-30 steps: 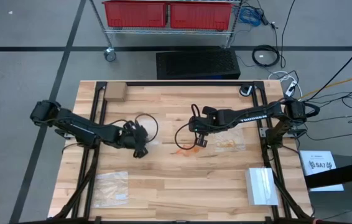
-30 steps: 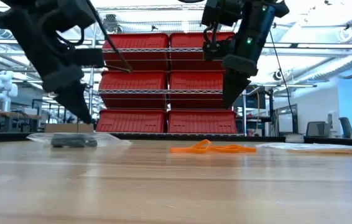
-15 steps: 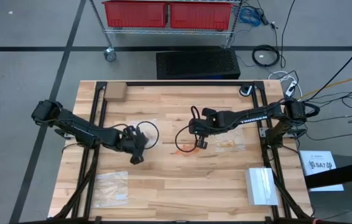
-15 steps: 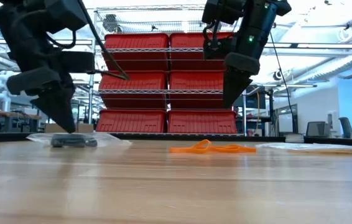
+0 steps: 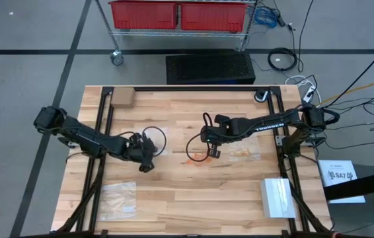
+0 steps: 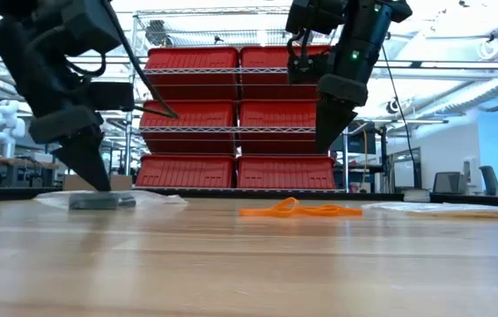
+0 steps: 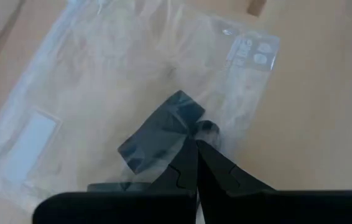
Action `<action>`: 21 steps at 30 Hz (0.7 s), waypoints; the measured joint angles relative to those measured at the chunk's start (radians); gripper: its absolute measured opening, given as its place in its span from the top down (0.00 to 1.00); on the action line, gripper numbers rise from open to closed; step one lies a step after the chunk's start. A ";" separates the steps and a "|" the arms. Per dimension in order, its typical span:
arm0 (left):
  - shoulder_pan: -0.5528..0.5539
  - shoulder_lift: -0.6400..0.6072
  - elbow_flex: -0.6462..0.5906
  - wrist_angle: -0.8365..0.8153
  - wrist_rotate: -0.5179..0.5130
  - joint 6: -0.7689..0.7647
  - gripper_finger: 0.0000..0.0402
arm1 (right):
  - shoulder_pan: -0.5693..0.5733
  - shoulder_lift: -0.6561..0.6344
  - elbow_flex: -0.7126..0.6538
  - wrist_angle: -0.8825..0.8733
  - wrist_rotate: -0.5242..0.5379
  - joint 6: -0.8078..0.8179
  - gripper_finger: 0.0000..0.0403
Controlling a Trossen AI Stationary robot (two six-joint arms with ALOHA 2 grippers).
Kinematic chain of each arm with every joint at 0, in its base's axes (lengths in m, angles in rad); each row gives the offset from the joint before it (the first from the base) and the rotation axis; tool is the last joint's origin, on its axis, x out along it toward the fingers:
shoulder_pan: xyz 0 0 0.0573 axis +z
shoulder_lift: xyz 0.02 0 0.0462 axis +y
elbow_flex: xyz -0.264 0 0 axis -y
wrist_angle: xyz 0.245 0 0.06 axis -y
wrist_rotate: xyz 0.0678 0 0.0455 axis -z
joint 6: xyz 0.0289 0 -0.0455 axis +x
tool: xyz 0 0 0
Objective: Sort rubber bands
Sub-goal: Close the transparent zip bag, then open the transparent zip bag
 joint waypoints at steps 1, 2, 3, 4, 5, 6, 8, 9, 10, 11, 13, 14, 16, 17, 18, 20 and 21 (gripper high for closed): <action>-0.010 0.000 0.000 0.000 0.002 0.000 0.99 | 0.000 0.000 0.000 0.000 0.000 0.000 1.00; -0.018 0.000 0.000 0.000 0.007 0.000 0.99 | 0.000 0.000 0.000 0.000 0.000 0.000 1.00; -0.024 0.000 0.000 0.000 0.017 -0.001 0.99 | 0.000 0.000 0.000 0.000 0.000 0.000 1.00; -0.031 0.000 0.000 -0.001 0.028 -0.001 0.99 | 0.000 0.000 0.000 0.000 0.000 0.000 1.00; -0.038 0.000 0.000 -0.002 0.037 -0.002 0.99 | 0.000 0.000 0.000 0.000 0.000 0.000 1.00; -0.047 0.000 0.000 -0.003 0.042 -0.003 0.99 | 0.000 0.000 0.000 0.000 0.000 0.000 1.00; -0.061 0.000 0.000 -0.005 0.047 -0.014 0.99 | 0.000 0.000 0.000 0.000 0.000 0.000 1.00; -0.067 -0.002 0.000 -0.005 0.049 -0.019 0.99 | 0.000 0.000 0.000 0.000 0.000 0.000 1.00; -0.072 -0.007 0.000 -0.007 0.048 -0.020 0.99 | 0.000 0.000 0.000 0.000 0.000 0.000 1.00; -0.077 -0.013 0.002 -0.013 0.046 -0.021 0.99 | 0.000 0.000 0.000 0.000 0.000 0.000 1.00; -0.086 -0.030 0.028 -0.053 0.040 -0.021 0.99 | 0.000 0.000 0.000 0.000 0.000 0.000 1.00; -0.092 -0.043 0.047 -0.081 0.041 -0.021 0.99 | 0.000 0.000 0.000 0.000 0.000 0.000 1.00; -0.106 -0.070 0.092 -0.153 0.067 -0.019 0.99 | 0.000 0.000 0.000 0.000 0.000 0.000 1.00; -0.117 -0.082 0.112 -0.186 0.104 -0.015 0.99 | 0.000 0.000 0.000 -0.001 0.000 0.000 1.00; -0.129 -0.094 0.128 -0.218 0.160 -0.014 0.99 | 0.000 0.000 0.000 -0.002 0.000 -0.003 1.00; -0.158 -0.111 0.141 -0.254 0.284 -0.027 0.99 | 0.000 0.000 0.000 -0.002 0.000 -0.007 1.00; -0.176 -0.113 0.142 -0.254 0.353 -0.042 0.99 | 0.000 0.000 0.000 -0.002 0.000 -0.009 1.00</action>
